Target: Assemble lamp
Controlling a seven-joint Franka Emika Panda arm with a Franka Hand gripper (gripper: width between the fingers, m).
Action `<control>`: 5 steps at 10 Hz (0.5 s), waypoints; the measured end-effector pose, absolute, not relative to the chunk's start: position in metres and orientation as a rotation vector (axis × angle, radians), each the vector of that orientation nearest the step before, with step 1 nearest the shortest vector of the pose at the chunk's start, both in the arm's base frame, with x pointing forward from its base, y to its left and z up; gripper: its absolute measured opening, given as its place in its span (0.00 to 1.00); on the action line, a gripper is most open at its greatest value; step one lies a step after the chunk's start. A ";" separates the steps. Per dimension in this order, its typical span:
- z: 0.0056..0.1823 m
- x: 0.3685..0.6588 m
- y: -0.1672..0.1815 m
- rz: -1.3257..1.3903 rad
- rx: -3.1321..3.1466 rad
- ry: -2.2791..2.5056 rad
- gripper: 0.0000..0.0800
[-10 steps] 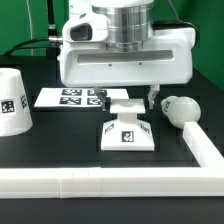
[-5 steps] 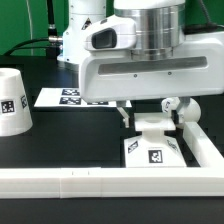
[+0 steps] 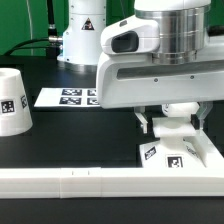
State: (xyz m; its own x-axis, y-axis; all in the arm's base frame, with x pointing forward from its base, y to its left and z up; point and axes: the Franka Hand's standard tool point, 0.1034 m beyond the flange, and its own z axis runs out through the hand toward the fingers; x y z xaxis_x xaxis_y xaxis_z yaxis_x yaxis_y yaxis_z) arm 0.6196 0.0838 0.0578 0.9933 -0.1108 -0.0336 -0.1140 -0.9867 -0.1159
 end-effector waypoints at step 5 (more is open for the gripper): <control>0.059 0.617 0.083 0.036 -3.017 0.175 0.86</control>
Offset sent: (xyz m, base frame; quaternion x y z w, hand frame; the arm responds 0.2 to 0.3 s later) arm 0.0000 0.0000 0.0000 0.0000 0.0000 0.0000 1.0000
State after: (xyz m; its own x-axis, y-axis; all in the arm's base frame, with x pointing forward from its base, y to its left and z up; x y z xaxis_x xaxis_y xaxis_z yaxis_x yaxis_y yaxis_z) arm 0.6171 0.0825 0.0586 0.9930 -0.1138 -0.0307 -0.1166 -0.9862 -0.1173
